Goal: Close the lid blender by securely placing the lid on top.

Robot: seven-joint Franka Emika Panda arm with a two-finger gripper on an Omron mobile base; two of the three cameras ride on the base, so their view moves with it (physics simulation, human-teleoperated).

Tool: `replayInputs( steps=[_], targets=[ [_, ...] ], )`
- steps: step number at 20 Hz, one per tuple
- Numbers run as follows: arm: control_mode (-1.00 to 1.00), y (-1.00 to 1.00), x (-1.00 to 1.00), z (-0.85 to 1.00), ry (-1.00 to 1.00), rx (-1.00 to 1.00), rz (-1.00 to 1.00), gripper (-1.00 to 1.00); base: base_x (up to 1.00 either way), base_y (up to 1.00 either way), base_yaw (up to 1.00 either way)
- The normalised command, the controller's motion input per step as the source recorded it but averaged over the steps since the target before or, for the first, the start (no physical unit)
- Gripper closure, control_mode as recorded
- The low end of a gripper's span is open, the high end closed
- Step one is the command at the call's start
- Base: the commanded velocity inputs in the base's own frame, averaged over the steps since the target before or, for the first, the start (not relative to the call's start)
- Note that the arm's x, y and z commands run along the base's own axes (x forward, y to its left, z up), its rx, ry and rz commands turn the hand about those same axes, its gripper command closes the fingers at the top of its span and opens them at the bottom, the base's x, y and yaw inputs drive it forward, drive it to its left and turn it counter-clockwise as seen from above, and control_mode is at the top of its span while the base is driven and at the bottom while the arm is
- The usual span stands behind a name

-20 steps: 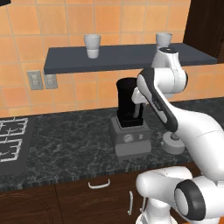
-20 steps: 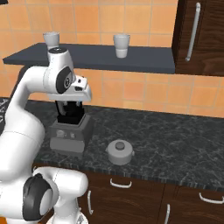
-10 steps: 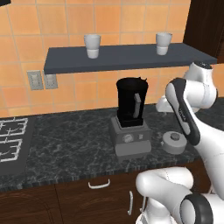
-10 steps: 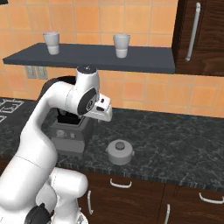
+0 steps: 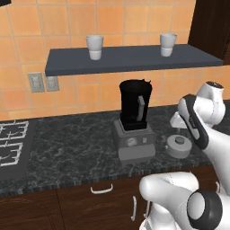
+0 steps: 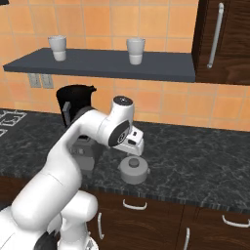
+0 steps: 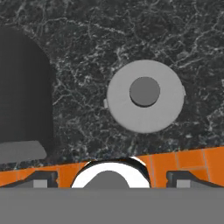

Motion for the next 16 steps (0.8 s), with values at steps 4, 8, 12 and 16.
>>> replayInputs(
  steps=[4, 8, 12, 16],
  targets=[
    [-1.00, -0.23, 0.33, -0.52, 0.09, 0.00, 0.00, -1.00, 0.00, 0.00, 0.00],
    [-1.00, -0.25, 0.28, -0.32, 0.00, 0.00, 0.00, -1.00, 0.00, 0.00, 0.00],
    [-1.00, -0.01, 0.27, -0.27, 0.01, -0.03, 0.00, -1.00, 0.00, 0.00, 0.00],
    [-1.00, 0.00, 0.18, -0.41, 0.02, -0.06, 0.00, -1.00, 0.00, 0.00, 0.00]
  ],
)
